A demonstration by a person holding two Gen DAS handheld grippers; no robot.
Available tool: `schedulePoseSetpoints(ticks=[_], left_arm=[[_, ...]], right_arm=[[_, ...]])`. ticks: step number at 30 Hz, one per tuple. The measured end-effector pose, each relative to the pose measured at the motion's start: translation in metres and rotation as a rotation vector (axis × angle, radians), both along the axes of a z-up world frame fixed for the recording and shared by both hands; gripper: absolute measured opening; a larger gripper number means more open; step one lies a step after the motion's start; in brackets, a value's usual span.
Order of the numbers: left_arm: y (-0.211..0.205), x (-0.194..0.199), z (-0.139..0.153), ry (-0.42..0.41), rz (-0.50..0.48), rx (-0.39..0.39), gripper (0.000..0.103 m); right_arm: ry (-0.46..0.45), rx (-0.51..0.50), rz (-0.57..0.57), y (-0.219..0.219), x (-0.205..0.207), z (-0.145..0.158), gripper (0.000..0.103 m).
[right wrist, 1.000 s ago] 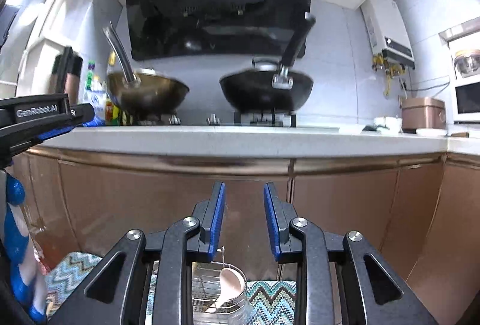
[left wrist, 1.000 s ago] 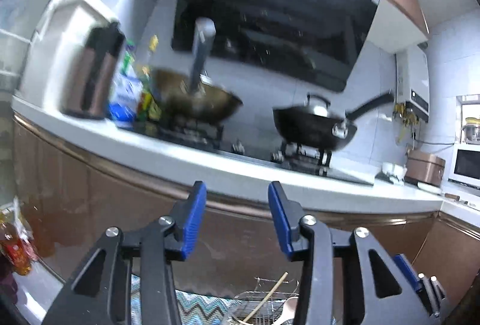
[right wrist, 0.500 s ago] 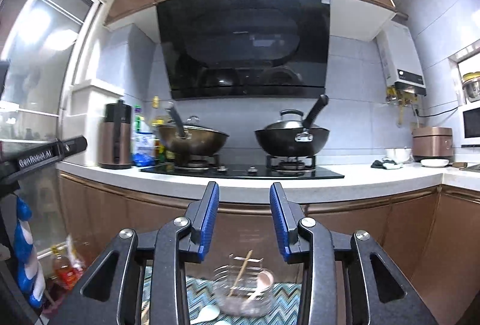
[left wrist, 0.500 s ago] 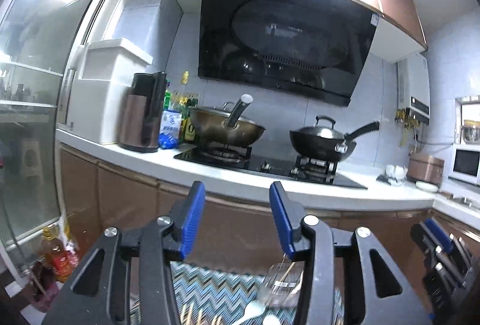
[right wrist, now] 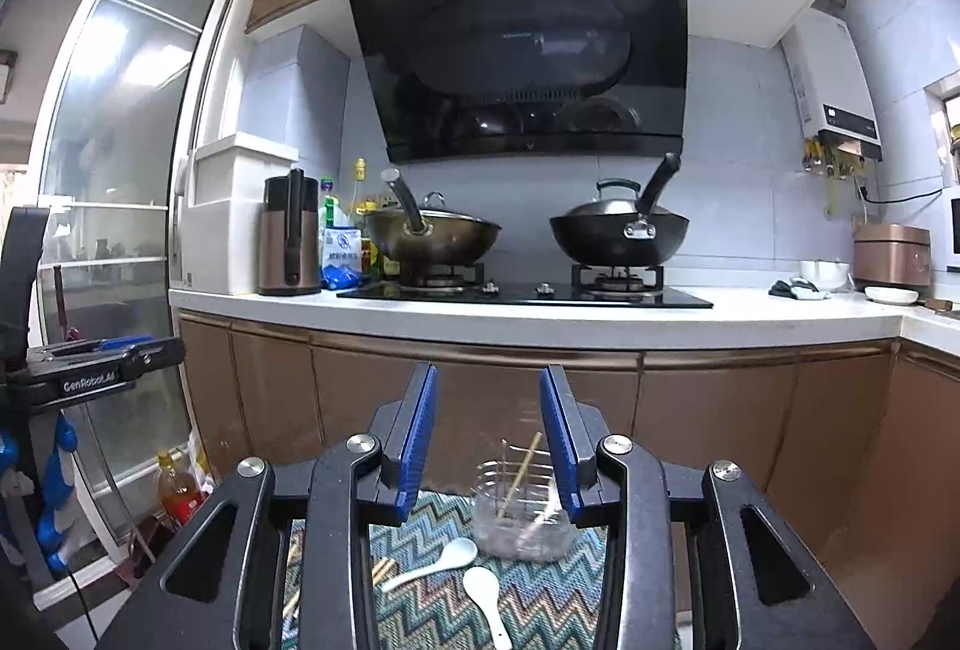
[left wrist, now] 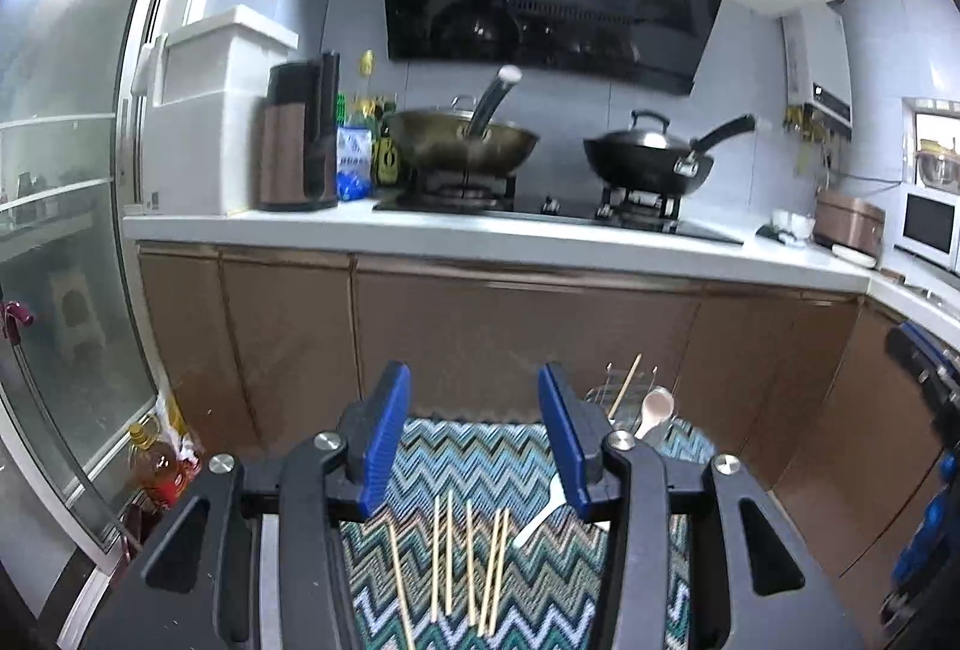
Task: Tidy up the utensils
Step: 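Lift both tools back and lower them toward the remaining utensils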
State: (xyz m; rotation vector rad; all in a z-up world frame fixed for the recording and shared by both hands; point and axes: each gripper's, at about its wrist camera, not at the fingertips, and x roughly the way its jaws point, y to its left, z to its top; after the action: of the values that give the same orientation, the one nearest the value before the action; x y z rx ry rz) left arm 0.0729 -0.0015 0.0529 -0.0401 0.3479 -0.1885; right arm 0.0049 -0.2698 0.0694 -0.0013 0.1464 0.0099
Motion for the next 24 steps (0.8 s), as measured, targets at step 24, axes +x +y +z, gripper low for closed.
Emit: schedulePoseSetpoints(ticks=[24], left_arm=[[-0.006, 0.12, -0.143, 0.509, -0.155, 0.0, 0.042]], right_arm=[[0.335, 0.194, 0.116, -0.01, 0.108, -0.125, 0.035]])
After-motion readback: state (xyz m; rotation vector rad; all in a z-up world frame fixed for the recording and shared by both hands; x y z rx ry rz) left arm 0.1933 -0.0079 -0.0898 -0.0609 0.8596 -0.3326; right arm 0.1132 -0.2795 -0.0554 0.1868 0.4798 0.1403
